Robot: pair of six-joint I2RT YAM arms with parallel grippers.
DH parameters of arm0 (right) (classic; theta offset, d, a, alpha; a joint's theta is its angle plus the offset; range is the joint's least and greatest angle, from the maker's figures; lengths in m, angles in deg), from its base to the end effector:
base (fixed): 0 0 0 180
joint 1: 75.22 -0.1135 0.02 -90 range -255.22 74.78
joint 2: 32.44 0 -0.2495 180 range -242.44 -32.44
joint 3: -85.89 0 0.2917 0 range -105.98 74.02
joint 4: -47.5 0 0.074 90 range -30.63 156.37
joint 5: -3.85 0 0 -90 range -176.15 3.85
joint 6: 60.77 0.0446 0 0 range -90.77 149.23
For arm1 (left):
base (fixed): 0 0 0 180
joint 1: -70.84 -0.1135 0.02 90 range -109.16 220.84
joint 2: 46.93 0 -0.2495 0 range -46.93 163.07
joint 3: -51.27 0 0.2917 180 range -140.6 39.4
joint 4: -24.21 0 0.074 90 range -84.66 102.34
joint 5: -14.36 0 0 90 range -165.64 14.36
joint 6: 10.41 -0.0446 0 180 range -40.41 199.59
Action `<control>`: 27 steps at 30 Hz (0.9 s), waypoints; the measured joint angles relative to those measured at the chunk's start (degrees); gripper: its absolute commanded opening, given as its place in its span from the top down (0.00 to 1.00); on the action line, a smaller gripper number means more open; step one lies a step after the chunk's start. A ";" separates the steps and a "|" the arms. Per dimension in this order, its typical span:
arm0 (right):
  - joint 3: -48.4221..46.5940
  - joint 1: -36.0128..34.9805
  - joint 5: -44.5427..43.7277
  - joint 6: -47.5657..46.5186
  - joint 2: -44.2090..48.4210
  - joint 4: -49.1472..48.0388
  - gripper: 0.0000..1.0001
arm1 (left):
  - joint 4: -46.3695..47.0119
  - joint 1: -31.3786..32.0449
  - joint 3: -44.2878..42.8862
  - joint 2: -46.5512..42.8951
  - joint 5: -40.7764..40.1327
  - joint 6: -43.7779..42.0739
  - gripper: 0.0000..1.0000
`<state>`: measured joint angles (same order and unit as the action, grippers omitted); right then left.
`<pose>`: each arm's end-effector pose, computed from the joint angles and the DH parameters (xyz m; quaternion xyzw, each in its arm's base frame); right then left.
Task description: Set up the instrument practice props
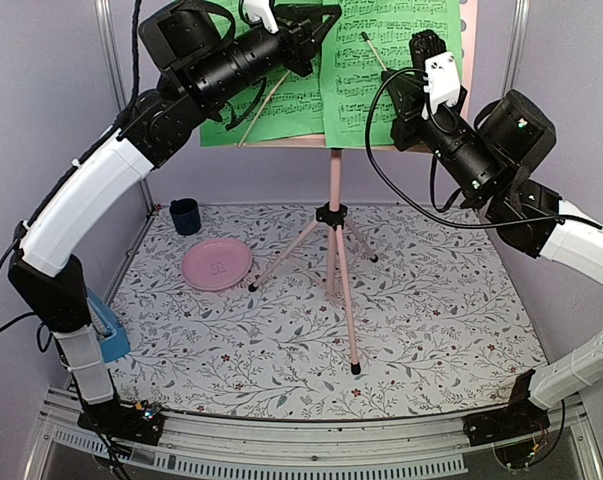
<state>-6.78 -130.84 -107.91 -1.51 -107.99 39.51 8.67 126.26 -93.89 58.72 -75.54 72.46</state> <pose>0.2062 0.2721 0.4900 -0.2444 0.4932 0.0796 0.8311 0.2387 -0.3464 0.5875 0.2835 0.4653 -0.3434 0.7650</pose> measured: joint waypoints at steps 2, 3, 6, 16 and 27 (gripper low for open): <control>0.42 0.00 0.00 0.00 0.31 -0.57 1.00 | 0.00 0.00 -1.09 0.68 0.59 0.26 1.00; 0.70 0.00 0.02 0.00 0.46 -1.01 1.00 | -0.02 0.00 -1.70 1.11 0.81 0.35 1.00; 1.29 0.00 0.04 0.00 0.72 -1.75 1.00 | -0.02 0.00 -2.56 1.86 1.11 0.52 1.00; 3.96 0.02 1.31 -0.24 1.36 -6.16 1.00 | 0.26 0.00 -3.72 3.48 2.27 0.81 1.00; 4.72 0.02 1.53 -0.44 1.36 -8.02 1.00 | 1.22 -0.04 -6.58 5.40 4.26 1.40 1.00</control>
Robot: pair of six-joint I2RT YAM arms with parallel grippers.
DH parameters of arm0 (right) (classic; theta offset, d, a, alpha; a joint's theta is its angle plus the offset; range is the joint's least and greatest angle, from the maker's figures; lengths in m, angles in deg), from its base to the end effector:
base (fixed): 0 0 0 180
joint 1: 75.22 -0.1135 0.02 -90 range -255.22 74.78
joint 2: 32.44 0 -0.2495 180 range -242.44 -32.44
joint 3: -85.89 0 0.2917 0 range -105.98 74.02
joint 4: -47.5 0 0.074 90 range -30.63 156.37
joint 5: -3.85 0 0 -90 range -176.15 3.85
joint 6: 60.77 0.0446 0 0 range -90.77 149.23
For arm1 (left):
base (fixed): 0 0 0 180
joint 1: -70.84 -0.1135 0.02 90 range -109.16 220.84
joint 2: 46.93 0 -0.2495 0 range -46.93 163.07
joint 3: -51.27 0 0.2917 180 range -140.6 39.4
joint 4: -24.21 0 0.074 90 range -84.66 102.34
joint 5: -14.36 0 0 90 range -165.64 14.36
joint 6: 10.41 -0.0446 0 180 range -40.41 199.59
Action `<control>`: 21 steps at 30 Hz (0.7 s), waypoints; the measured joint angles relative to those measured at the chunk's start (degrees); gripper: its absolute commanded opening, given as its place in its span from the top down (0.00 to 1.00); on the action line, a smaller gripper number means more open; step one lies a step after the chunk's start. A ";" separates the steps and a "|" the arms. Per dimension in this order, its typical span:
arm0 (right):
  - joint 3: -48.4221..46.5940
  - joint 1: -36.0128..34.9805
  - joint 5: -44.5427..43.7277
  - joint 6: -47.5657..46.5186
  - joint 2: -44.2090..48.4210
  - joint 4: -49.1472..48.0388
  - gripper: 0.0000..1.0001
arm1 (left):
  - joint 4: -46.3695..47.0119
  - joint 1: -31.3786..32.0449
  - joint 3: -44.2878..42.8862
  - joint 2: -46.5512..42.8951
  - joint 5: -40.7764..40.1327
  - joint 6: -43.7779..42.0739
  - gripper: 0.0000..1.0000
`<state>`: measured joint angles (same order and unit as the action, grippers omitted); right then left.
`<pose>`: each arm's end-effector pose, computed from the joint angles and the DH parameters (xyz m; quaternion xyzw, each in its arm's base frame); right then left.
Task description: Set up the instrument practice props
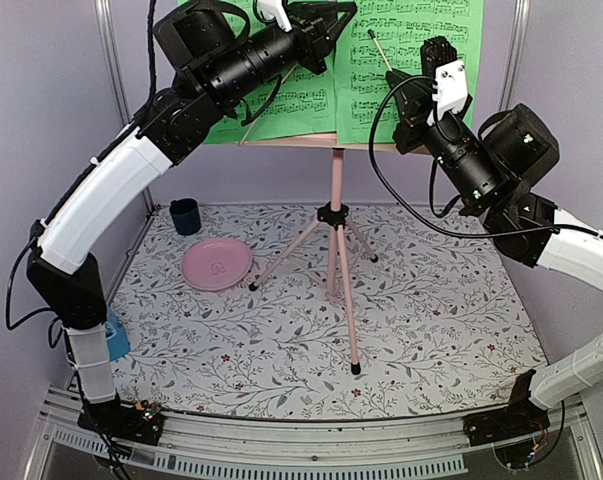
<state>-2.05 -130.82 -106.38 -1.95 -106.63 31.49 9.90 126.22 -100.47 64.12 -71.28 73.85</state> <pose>0.2025 0.2685 0.4804 -0.2290 0.4634 0.0940 0.8509 0.2454 -0.3615 0.5892 0.2956 0.4371 -0.3747 0.7623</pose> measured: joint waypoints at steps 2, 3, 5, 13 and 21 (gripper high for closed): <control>0.15 0.00 -0.04 0.02 0.00 -0.57 1.00 | 0.00 -0.02 -0.02 0.00 0.17 0.00 1.00; 0.37 0.00 -0.11 0.02 0.00 -1.03 1.00 | 0.00 -0.02 -0.02 0.00 0.24 0.00 1.00; 0.96 0.00 -0.31 0.02 0.00 -2.27 1.00 | 0.00 -0.02 -0.02 0.00 0.35 0.02 1.00; 5.03 0.00 -1.31 -0.35 0.35 -11.56 1.00 | 0.00 -0.07 -0.02 0.02 0.42 0.02 1.00; 6.36 0.00 -2.21 -1.86 0.22 -18.32 0.96 | -0.02 -0.28 -0.02 0.02 0.42 0.00 1.00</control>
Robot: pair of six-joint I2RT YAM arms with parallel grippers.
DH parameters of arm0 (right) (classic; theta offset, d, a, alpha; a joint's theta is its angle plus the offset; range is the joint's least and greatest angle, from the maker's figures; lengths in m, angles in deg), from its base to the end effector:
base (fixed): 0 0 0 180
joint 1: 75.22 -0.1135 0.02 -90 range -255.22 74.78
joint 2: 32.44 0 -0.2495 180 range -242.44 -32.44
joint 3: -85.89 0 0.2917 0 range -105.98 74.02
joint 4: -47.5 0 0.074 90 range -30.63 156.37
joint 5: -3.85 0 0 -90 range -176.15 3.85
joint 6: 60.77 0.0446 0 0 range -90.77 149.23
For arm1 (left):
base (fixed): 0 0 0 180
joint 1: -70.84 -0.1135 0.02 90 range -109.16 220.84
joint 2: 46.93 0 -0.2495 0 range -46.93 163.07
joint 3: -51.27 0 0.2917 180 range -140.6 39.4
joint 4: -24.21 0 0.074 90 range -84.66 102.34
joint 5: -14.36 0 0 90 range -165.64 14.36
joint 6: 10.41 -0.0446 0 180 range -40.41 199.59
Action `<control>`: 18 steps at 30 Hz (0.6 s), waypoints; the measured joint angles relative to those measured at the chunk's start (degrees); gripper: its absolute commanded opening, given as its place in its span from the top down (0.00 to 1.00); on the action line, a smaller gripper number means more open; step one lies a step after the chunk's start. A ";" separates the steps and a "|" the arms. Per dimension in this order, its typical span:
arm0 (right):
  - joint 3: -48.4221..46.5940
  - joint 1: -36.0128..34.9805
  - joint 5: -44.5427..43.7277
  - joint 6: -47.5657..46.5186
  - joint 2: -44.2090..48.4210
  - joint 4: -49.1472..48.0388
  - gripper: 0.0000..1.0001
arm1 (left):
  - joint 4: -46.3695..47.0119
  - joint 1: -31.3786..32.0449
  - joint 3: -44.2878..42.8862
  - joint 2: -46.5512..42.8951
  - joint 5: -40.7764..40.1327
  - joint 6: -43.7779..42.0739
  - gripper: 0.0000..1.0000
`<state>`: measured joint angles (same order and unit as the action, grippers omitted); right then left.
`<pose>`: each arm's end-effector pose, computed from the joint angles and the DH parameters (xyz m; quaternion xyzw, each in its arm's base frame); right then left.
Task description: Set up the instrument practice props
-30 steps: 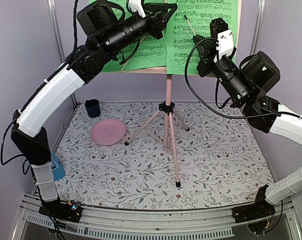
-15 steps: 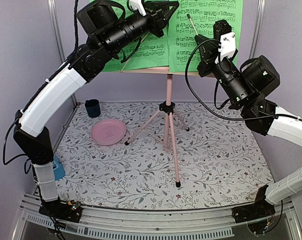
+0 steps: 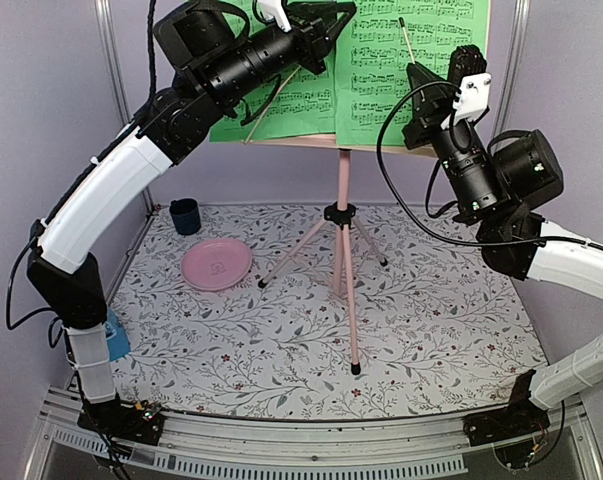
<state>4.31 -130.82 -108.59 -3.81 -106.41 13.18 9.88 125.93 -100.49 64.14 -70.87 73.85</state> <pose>0.1982 0.2593 0.4689 -0.1520 0.4100 0.0975 0.8940 0.2471 -0.3605 0.5891 0.2972 0.4364 -0.3744 0.7623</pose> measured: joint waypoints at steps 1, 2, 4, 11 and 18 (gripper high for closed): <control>0.00 0.00 -0.09 -0.13 -0.13 -0.59 0.92 | 0.00 -0.02 0.00 0.00 0.00 0.00 1.00; 0.00 -0.02 -0.17 -0.24 -0.26 -0.90 0.90 | 0.00 -0.04 0.00 0.00 0.00 0.00 1.00; 0.00 -0.02 -0.37 -0.50 -0.74 -1.92 0.87 | 0.00 -0.11 0.00 0.00 0.00 0.02 1.00; -0.39 -0.02 -2.23 -1.46 -2.10 -4.28 0.66 | 0.00 -0.26 0.00 0.02 0.33 0.00 1.00; -0.46 -0.09 -1.84 -1.46 -2.25 -4.20 0.43 | 0.00 -0.46 -0.02 0.07 0.39 0.07 0.90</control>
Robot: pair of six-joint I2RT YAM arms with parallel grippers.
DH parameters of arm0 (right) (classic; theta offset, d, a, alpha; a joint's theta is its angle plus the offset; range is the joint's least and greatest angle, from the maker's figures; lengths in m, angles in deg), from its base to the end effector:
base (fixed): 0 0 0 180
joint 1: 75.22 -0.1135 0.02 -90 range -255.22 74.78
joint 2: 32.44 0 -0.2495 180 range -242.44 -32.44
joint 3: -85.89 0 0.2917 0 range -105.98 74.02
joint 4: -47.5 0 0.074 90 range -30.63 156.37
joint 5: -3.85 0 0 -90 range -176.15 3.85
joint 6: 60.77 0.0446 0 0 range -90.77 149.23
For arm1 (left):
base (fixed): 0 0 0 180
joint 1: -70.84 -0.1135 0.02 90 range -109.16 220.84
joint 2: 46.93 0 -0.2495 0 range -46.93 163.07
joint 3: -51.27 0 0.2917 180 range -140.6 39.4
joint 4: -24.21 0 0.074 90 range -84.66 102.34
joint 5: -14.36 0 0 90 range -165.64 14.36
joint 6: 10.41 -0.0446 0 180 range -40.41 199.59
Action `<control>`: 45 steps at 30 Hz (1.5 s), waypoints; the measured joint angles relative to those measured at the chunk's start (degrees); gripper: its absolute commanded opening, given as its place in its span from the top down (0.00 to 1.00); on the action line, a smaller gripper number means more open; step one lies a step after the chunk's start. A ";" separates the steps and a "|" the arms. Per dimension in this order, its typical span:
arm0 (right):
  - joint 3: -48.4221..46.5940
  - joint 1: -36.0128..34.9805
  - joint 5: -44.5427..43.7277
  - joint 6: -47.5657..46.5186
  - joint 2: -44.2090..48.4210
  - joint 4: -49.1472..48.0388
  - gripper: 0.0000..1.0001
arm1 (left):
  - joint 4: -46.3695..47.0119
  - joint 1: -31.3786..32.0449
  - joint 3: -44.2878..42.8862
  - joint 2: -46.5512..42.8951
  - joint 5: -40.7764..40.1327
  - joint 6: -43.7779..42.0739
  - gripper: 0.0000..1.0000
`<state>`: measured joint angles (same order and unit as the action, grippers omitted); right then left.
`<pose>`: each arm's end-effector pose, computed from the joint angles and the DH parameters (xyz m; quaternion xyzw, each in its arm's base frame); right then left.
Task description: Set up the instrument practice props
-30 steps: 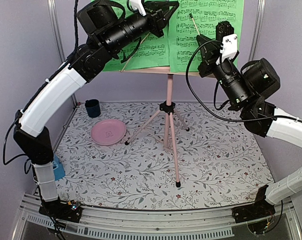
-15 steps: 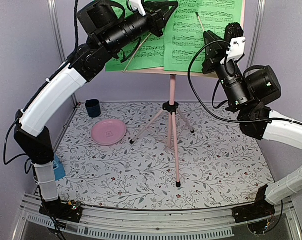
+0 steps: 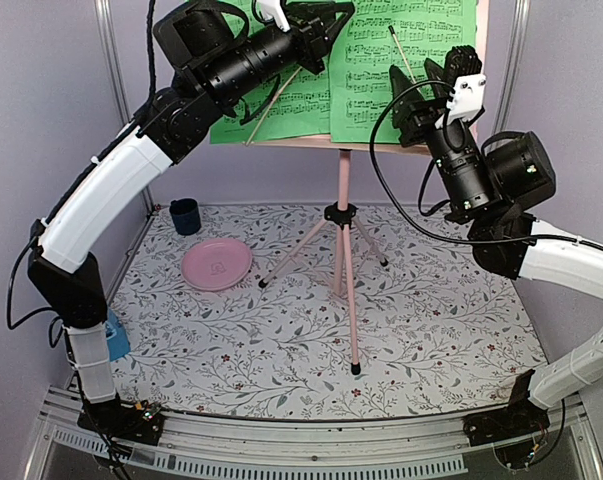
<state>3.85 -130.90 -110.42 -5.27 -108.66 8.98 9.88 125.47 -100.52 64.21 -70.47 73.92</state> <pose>0.2028 0.2645 0.4655 -0.1319 0.4050 0.0854 0.9007 0.2499 -0.3590 0.5887 0.2978 0.4365 -0.3733 0.7625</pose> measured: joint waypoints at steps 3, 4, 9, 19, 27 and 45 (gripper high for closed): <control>0.00 -0.04 1.40 0.61 0.11 0.79 0.40 | 0.00 -0.07 -0.20 0.11 -0.02 0.13 0.76; 0.00 -0.07 2.03 0.76 0.26 1.22 0.39 | -0.02 -0.09 -0.28 0.13 -0.04 0.37 0.71; 0.00 -0.09 4.07 1.81 1.64 3.21 0.30 | -0.07 -0.09 -0.13 0.09 -1.09 0.31 0.45; 0.00 -0.09 5.86 2.69 3.17 6.38 0.11 | -1.73 1.05 6.62 -5.42 -6.05 -2.73 0.13; 0.00 -0.09 6.88 4.09 6.32 11.98 0.03 | -2.14 1.95 17.79 -16.48 -10.05 -4.13 0.10; -1.25 -0.09 13.25 14.60 13.53 39.01 0.01 | -4.42 -2.08 53.18 -42.23 -21.44 2.10 0.11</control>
<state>2.60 -130.99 -97.18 9.33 -95.13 47.99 5.46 123.40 -47.34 21.98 -91.91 76.02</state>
